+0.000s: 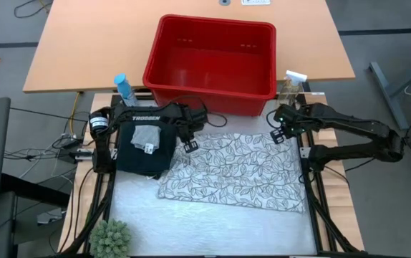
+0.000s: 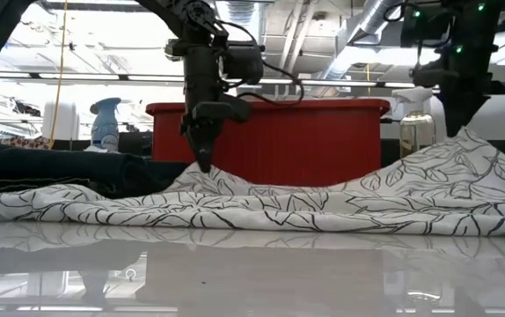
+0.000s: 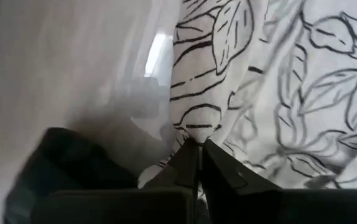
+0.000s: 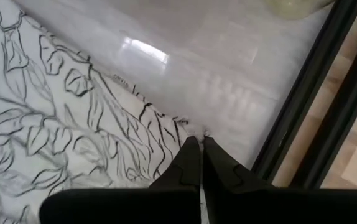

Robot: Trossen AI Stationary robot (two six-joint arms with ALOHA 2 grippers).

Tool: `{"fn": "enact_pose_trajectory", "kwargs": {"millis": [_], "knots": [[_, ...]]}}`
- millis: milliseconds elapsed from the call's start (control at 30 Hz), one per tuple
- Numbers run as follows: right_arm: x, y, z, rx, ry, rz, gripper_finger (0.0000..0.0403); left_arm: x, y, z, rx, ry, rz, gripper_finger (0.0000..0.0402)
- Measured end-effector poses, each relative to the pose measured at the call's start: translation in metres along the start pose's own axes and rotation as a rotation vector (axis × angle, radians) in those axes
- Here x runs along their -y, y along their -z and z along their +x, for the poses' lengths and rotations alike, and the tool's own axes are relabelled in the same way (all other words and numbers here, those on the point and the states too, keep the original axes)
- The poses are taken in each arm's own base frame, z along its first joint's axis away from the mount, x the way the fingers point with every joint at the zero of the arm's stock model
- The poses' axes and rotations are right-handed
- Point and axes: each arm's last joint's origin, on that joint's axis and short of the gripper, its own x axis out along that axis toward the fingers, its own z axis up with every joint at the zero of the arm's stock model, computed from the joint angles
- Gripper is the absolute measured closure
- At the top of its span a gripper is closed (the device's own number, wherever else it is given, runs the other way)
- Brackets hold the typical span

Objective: Fold Laundry from Bin
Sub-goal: Fold the white patterned shirt

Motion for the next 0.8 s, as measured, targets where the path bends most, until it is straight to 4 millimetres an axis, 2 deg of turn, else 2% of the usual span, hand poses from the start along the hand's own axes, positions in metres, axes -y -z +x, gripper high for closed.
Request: {"fn": "enact_pose_trajectory", "kwargs": {"millis": [167, 367, 567, 800], "knots": [[-0.003, 0.012, -0.007, -0.023, -0.004, -0.007, 0.038, 0.016, 0.002, -0.007, 0.026, -0.033, 0.008, 0.0401], [-0.01, 0.025, -0.014, -0.016, -0.027, -0.015, 0.0381, 0.024, 0.007, -0.035, 0.106, -0.077, 0.003, 0.0401], [-0.02, 0.038, -0.019, -0.016, -0.063, -0.019, 0.0381, 0.03, 0.013, -0.052, 0.15, -0.065, -0.028, 0.0402], [-0.03, 0.057, -0.025, -0.026, -0.103, -0.016, 0.0381, 0.05, 0.023, -0.06, 0.13, -0.085, 0.016, 0.0401]]}}
